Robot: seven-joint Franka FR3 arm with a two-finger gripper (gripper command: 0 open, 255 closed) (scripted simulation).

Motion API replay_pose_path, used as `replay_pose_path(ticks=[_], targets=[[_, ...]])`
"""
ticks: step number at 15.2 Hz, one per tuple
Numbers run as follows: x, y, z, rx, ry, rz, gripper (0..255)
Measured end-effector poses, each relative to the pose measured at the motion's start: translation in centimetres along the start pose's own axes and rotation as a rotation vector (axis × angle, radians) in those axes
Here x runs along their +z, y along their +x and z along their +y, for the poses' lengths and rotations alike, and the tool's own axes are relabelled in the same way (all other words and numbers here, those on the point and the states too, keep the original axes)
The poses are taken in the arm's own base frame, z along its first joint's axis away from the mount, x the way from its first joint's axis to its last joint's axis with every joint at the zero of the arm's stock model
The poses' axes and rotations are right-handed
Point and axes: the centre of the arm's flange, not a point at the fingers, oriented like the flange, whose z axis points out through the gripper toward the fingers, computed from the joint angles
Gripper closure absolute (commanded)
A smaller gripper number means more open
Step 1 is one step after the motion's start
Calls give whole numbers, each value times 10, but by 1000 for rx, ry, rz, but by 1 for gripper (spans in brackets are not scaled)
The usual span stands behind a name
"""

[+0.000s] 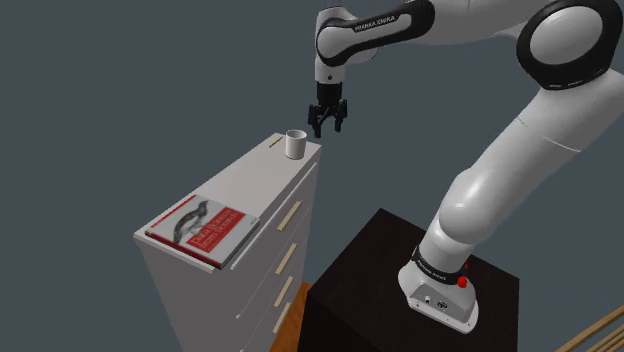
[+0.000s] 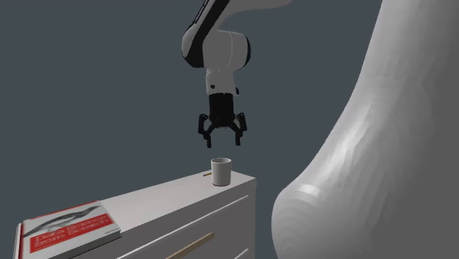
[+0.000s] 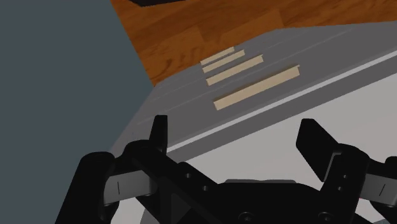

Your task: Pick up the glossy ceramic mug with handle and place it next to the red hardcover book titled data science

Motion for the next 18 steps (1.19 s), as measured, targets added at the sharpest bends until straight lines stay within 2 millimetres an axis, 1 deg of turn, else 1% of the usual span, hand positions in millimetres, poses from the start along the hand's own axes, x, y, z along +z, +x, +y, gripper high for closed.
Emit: replay_pose_path(ticks=[1,2,4,5,7,8,10,11,13,16,18], targets=[[1,15,1,0,-3,3,0],[8,25,2,0,-6,6,0],[11,52,2,-1,-11,12,0],[16,67,0,-1,-14,16,0],[24,85,3,-1,-19,22,0],[26,96,1,-1,-22,25,0],[29,123,0,-2,-27,32,0],[32,136,3,-2,-30,35,0],[37,158,3,-2,-35,42,0],[47,201,2,-3,-43,51,0],[55,219,5,-3,-47,55,0]])
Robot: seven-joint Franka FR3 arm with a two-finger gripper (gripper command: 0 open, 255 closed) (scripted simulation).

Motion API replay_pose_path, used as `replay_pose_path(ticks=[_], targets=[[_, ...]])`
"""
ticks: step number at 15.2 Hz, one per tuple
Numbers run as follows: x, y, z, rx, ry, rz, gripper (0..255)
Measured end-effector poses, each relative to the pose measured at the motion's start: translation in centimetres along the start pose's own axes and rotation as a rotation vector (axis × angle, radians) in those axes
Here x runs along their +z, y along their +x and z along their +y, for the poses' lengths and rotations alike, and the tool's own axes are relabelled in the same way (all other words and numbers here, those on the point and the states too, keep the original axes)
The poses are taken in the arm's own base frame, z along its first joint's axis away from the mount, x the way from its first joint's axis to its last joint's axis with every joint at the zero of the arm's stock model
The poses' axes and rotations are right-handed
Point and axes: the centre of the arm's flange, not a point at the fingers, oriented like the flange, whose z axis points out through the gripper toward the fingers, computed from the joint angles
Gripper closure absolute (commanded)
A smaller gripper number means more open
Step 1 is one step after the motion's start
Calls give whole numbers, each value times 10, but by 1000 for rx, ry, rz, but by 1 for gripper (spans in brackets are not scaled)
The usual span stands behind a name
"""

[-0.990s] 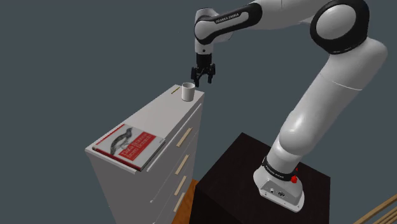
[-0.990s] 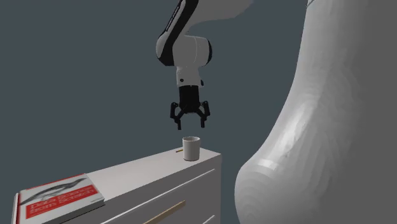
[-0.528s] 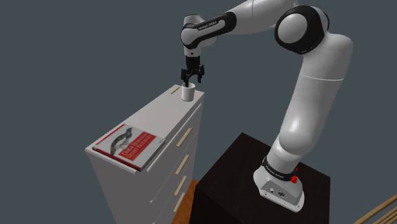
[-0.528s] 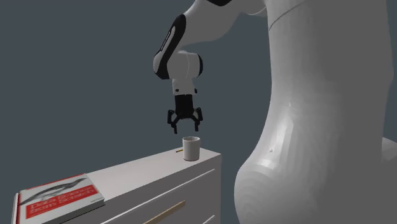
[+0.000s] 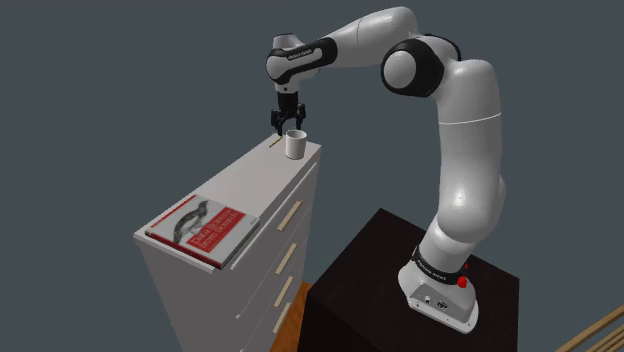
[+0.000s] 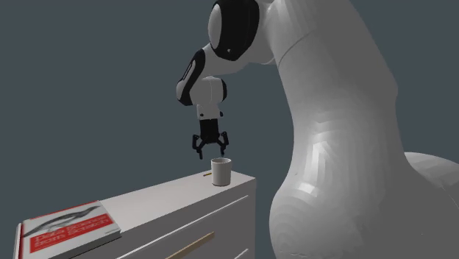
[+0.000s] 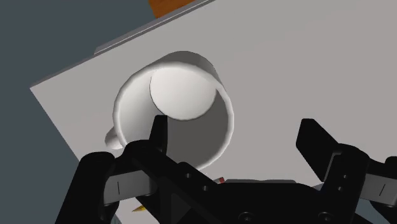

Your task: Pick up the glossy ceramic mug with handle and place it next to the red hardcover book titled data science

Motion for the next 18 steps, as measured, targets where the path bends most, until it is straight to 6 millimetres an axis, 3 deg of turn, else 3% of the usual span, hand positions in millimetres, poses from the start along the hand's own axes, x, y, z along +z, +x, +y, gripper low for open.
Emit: replay_pose_path(ticks=[7,14,15,18], targets=[[35,5,0,-1,-1,1,0],[39,5,0,-1,-1,2,0],[39,5,0,-1,-1,2,255],[39,5,0,-1,-1,2,255]])
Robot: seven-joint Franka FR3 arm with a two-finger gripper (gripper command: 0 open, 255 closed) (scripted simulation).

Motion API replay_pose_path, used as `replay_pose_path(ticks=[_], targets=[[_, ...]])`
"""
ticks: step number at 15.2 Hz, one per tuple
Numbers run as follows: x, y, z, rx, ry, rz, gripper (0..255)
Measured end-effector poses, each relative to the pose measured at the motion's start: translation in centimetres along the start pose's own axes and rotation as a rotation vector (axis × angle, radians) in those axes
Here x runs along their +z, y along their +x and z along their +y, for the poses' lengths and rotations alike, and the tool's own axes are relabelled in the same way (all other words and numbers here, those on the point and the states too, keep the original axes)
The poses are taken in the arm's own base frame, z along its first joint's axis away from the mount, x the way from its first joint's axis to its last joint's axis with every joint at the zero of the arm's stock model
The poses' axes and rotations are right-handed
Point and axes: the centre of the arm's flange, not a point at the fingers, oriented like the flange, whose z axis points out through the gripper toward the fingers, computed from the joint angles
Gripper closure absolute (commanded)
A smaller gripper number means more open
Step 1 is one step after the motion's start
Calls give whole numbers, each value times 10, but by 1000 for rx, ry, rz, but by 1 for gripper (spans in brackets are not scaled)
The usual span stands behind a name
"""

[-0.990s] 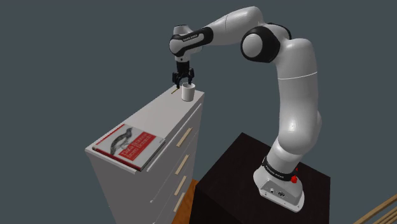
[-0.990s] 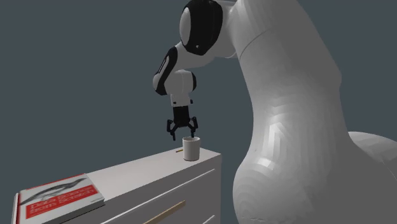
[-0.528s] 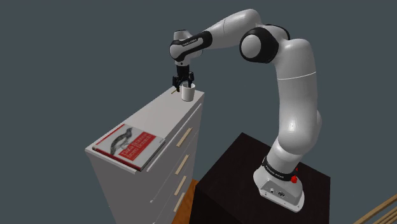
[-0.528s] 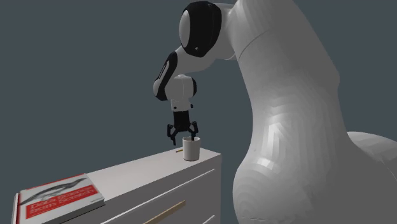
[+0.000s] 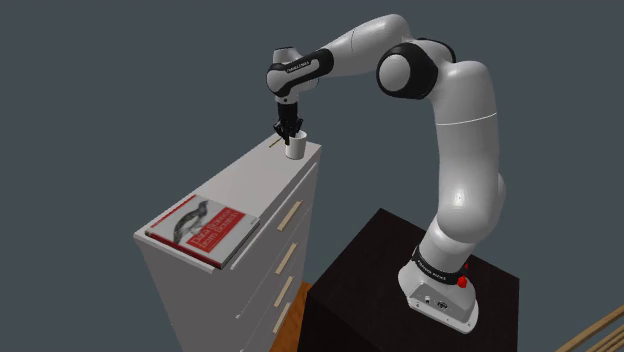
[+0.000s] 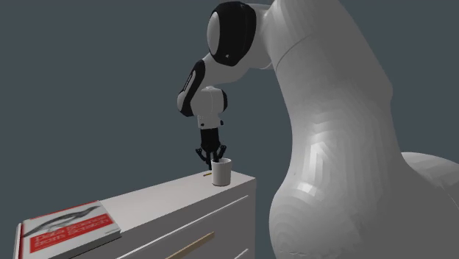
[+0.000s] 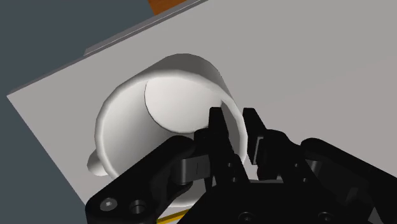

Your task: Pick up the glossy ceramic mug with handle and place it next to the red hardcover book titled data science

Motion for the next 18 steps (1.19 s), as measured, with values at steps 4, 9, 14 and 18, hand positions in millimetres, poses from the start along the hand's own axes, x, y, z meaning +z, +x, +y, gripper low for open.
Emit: replay_pose_path(ticks=[4,9,14,18], targets=[[0,0,0,0,0,0,255],[-6,0,1,0,0,0,255],[-30,-2,1,0,0,0,255],[-51,-5,4,0,0,0,255]])
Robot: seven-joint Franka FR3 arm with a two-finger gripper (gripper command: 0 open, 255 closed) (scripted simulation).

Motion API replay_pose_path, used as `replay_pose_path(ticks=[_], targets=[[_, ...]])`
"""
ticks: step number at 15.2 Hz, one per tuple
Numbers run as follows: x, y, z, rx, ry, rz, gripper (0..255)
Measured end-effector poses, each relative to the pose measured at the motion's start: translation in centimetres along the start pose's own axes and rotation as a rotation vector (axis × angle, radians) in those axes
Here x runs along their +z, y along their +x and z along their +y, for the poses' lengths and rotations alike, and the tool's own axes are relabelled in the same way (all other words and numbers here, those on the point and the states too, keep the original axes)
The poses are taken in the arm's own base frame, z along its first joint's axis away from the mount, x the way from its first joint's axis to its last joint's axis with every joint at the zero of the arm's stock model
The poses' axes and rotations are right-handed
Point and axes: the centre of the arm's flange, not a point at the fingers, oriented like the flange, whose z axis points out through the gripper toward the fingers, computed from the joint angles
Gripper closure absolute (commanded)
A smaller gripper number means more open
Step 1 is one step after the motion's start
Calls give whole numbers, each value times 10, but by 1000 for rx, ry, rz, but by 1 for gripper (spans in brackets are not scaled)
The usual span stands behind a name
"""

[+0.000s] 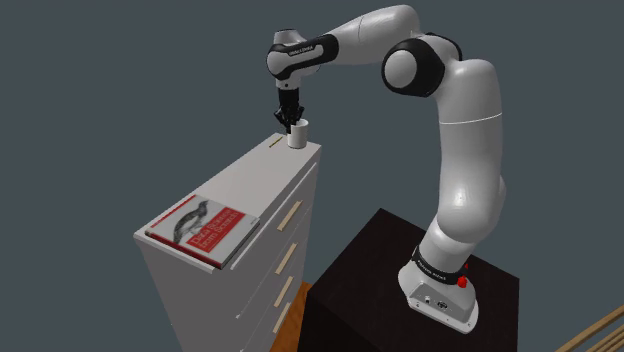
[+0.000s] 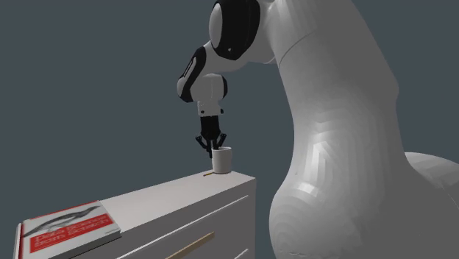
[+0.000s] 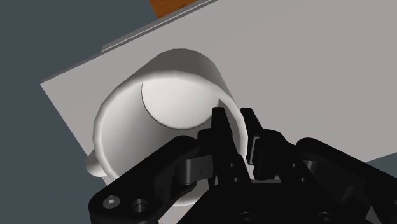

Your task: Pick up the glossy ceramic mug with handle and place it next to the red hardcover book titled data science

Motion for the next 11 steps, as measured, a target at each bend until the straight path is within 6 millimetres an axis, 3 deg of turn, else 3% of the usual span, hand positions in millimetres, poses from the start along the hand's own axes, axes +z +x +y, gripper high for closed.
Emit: replay_pose_path(ticks=[11], targets=[[-59,-3,3,0,0,0,255]])
